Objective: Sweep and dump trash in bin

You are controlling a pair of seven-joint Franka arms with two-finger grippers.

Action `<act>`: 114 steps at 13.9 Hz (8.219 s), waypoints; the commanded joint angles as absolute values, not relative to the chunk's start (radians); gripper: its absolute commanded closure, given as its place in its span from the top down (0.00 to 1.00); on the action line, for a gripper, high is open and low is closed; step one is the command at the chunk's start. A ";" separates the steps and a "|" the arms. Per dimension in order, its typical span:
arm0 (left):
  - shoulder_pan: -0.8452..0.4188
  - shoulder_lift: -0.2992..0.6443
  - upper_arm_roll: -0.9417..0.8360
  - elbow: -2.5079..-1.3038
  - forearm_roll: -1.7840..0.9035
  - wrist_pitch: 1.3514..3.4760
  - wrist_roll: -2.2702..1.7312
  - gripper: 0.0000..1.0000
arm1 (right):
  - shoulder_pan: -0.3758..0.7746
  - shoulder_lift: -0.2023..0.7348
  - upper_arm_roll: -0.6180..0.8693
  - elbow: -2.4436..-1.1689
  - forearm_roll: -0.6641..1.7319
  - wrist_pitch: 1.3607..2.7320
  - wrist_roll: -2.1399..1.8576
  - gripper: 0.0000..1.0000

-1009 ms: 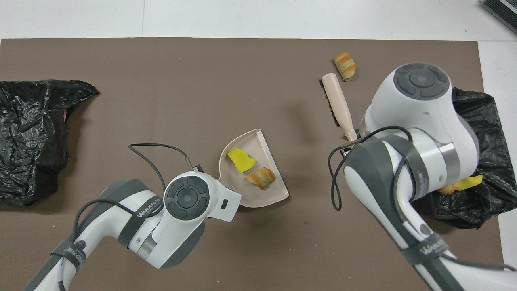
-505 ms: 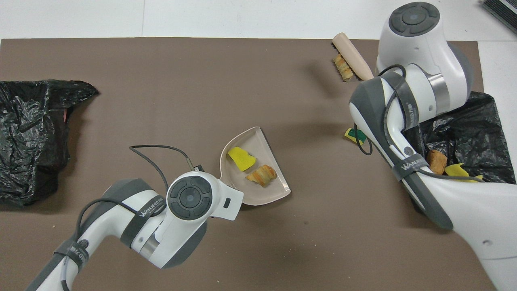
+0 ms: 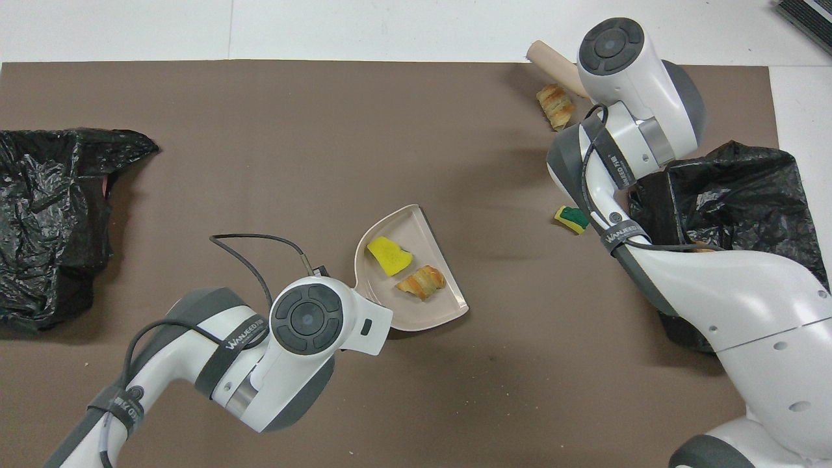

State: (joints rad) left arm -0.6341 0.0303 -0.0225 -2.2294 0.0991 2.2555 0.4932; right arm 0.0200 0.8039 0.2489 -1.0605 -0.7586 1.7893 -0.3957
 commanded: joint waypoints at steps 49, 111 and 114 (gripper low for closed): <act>-0.617 0.029 -0.021 -2.232 0.107 2.237 0.500 0.00 | 0.003 0.249 0.242 -1.696 0.111 1.535 0.152 0.00; 0.313 0.244 -0.018 -1.589 -0.083 1.887 1.840 0.00 | 0.578 0.103 0.253 -2.194 0.437 1.948 0.560 0.28; 0.395 0.250 -0.011 -1.556 0.000 1.885 1.962 0.00 | 0.563 0.126 0.250 -2.163 0.436 1.947 0.560 0.68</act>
State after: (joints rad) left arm 0.3442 0.2262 -0.0032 -1.6244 -0.0466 1.9206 1.8911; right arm 0.5812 0.1016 0.2492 -2.1924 0.4127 1.9453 0.5496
